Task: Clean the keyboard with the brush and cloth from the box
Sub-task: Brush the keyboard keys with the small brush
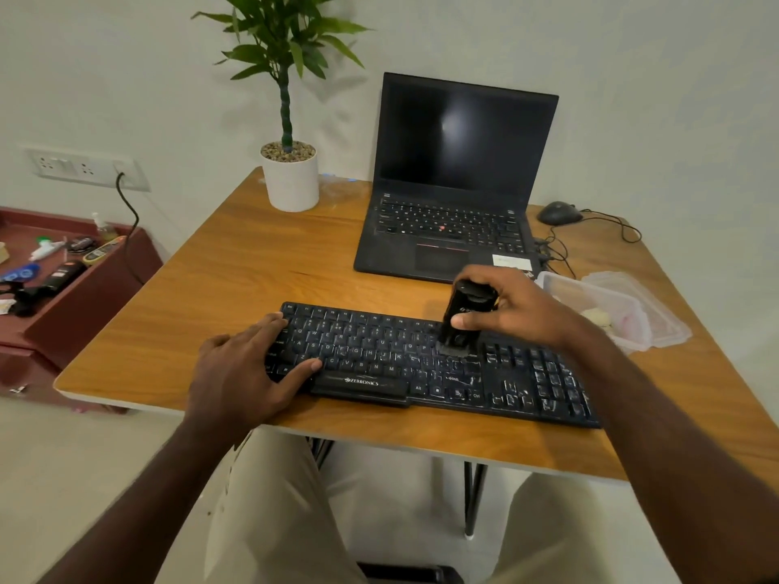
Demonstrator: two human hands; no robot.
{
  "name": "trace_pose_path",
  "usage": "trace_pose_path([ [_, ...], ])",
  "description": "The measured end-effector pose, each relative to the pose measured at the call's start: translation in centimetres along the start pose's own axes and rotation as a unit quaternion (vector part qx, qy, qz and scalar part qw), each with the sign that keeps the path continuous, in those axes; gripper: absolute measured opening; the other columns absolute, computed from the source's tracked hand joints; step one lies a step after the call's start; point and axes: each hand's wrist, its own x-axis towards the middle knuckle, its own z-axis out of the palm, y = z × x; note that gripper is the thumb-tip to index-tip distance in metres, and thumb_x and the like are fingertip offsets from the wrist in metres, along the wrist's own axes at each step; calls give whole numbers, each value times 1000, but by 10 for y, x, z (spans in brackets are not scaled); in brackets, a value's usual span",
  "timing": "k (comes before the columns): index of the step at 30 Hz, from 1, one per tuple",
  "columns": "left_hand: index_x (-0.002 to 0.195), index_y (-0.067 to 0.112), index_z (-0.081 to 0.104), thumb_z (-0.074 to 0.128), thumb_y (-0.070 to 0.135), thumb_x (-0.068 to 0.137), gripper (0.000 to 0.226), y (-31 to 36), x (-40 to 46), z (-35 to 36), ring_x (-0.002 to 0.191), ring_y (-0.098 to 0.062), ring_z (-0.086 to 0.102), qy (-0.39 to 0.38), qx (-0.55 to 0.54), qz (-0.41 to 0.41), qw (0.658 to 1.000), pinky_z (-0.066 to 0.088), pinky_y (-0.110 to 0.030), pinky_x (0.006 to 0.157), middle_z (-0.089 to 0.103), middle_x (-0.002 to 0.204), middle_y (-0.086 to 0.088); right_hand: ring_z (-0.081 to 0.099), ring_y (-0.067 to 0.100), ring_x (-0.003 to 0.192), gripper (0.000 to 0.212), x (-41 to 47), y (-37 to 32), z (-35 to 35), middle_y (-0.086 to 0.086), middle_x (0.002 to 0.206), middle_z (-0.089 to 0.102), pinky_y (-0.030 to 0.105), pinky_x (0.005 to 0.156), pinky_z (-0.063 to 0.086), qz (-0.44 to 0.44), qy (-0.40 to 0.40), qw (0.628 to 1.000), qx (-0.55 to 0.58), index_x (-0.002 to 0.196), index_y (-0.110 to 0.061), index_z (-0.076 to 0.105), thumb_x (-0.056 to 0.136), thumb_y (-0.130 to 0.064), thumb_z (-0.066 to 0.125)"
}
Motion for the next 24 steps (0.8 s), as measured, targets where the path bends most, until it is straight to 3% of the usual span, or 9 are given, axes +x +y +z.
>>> trace_pose_path([
  [4, 134, 15, 58, 39, 82, 80, 88, 1, 0, -1, 118, -23, 63, -5, 0, 0, 1000, 43, -47, 98, 59, 140, -3, 68, 12, 88, 24, 17, -8, 36, -3, 94, 68, 31, 72, 58, -23, 2, 1000, 19, 104, -21, 63, 86, -25, 79],
  [8, 133, 11, 58, 40, 81, 80, 90, 0, -1, -3, 115, -25, 64, -7, -3, -7, 1000, 42, -48, 98, 60, 140, -6, 64, 12, 87, 24, 36, -19, 56, -1, 91, 66, 20, 71, 49, -53, 46, 995, 64, 102, -15, 62, 87, -22, 79],
  [10, 132, 11, 58, 39, 82, 80, 90, -1, 0, -2, 114, -26, 65, -9, 0, -9, 1000, 43, -48, 98, 60, 139, -5, 64, 12, 88, 25, 35, -20, 56, 0, 93, 65, 21, 72, 50, -56, 51, 994, 74, 104, -14, 61, 88, -22, 78],
  [13, 131, 12, 58, 38, 82, 80, 89, -1, 1, -2, 112, -25, 66, -6, 3, -8, 1000, 44, -48, 96, 61, 138, -5, 65, 17, 93, 26, 21, -13, 45, 3, 98, 67, 34, 78, 57, -43, 15, 998, 44, 108, -16, 60, 89, -24, 76],
  [16, 131, 12, 59, 40, 81, 80, 87, -1, 1, -2, 110, -26, 66, -3, 4, -6, 1000, 46, -48, 94, 62, 136, -5, 67, 14, 96, 28, -1, 1, 21, -4, 101, 67, 39, 81, 60, -14, -15, 1000, 1, 112, -22, 60, 89, -26, 76],
  [20, 130, 11, 59, 39, 81, 81, 87, 0, 2, -2, 109, -28, 67, -3, 5, -3, 1000, 48, -50, 92, 63, 135, -6, 66, 7, 90, 25, -25, 9, -15, -6, 96, 67, 29, 76, 53, 26, -28, 999, -28, 108, -21, 62, 88, -20, 77],
  [24, 130, 10, 58, 39, 79, 81, 87, 1, 1, -3, 107, -30, 68, -2, 8, 0, 1000, 48, -51, 91, 63, 134, -7, 67, 9, 91, 25, -32, 12, -20, -5, 96, 68, 24, 73, 52, 26, 10, 1000, -2, 107, -21, 62, 87, -20, 78],
])
